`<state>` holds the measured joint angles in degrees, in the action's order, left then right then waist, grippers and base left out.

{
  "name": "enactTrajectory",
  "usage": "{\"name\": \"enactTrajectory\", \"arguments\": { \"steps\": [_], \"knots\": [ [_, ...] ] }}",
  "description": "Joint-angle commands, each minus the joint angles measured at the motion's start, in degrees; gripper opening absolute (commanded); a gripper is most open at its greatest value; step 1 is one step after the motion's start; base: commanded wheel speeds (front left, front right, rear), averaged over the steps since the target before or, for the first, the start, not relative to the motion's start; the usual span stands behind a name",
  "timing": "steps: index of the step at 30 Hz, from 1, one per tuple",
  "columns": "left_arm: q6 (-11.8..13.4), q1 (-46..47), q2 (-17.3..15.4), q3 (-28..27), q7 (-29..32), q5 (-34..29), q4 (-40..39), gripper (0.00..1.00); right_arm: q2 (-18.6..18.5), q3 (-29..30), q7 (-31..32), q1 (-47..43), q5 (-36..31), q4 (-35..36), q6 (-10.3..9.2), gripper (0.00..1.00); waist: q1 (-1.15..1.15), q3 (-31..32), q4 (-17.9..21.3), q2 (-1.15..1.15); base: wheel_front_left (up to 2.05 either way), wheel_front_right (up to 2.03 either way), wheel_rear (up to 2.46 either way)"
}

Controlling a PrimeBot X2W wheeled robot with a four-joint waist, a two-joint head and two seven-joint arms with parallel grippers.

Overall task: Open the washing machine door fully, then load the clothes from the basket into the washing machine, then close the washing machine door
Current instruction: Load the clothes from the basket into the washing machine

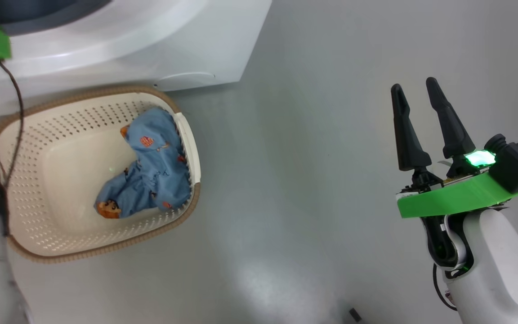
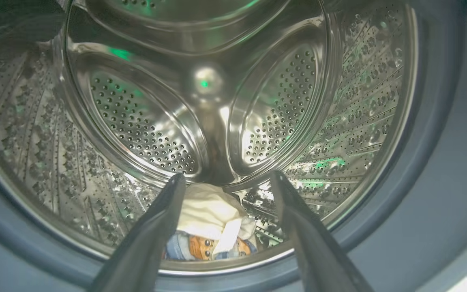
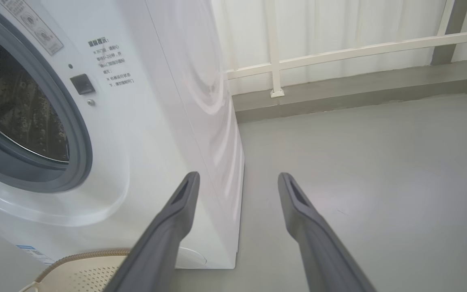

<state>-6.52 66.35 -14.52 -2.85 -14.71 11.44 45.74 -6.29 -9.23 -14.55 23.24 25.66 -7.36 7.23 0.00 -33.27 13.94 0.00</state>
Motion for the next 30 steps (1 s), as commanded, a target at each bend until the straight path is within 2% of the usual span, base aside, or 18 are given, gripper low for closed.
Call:
{"name": "enactTrajectory", "arguments": {
  "steps": [1,15,30],
  "knots": [
    [0.2,-3.2,-1.6,-1.6,-0.3,0.0,-3.1,1.0,-1.1,-1.0,-0.4,-0.9,-0.1,1.1,0.25,1.0,0.0,1.5,-0.7,0.0,0.0,0.0,0.0],
    [-0.7,-20.4,3.0,-7.2,-0.3,-1.6,-14.2,1.0,-3.7,-0.5,-0.4,-3.2,-0.1,0.0,0.25,1.0,0.0,7.4,-3.0,0.0,0.0,0.0,0.0],
    [-0.9,-34.0,6.7,-7.9,-0.3,-2.9,-23.1,1.0,-5.8,0.4,-0.4,-7.2,0.3,-0.7,0.25,1.0,0.0,13.2,-5.4,0.0,0.0,0.0,0.0]
  ]
}}
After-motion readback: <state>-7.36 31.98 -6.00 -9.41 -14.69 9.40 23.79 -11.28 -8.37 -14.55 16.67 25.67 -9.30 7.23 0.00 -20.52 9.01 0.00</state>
